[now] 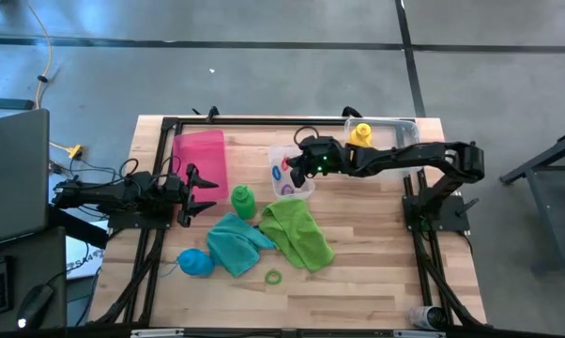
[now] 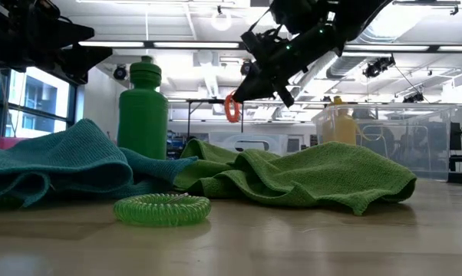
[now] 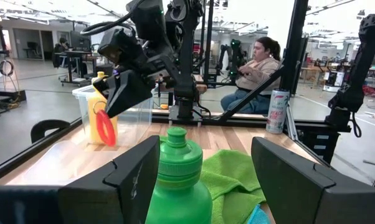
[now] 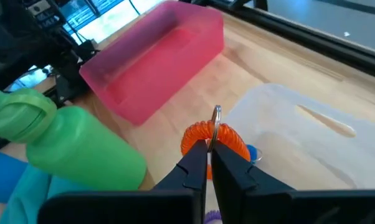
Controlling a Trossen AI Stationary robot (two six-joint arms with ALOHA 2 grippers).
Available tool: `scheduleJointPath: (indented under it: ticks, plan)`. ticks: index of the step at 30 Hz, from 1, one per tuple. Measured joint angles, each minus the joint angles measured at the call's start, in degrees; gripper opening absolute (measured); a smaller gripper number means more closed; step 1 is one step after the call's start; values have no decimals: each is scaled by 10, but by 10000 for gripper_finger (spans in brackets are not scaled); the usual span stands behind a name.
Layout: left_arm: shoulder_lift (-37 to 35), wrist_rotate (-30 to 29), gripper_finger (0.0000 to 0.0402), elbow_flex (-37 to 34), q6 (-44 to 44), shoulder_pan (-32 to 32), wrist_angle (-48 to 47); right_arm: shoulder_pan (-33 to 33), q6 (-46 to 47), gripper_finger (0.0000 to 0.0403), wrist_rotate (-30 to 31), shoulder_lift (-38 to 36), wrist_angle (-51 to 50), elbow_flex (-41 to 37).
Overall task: Pick & Place Sports Items
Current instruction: Put the orange spring keychain into the left transparent bin, then put the blue microfiber towel into the red bin
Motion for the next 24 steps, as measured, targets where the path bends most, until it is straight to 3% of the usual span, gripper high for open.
scheduleJointPath:
  ticks: [7,17,24]
  plan:
    - [0,0,249,0,0,0,0,0,-11,28,7,0,-5,0]
    - [0,0,249,0,0,0,0,11,-19,99,-14,-22,-13,0]
    - [0,0,249,0,0,0,0,43,-18,135,-34,-70,-80,-1]
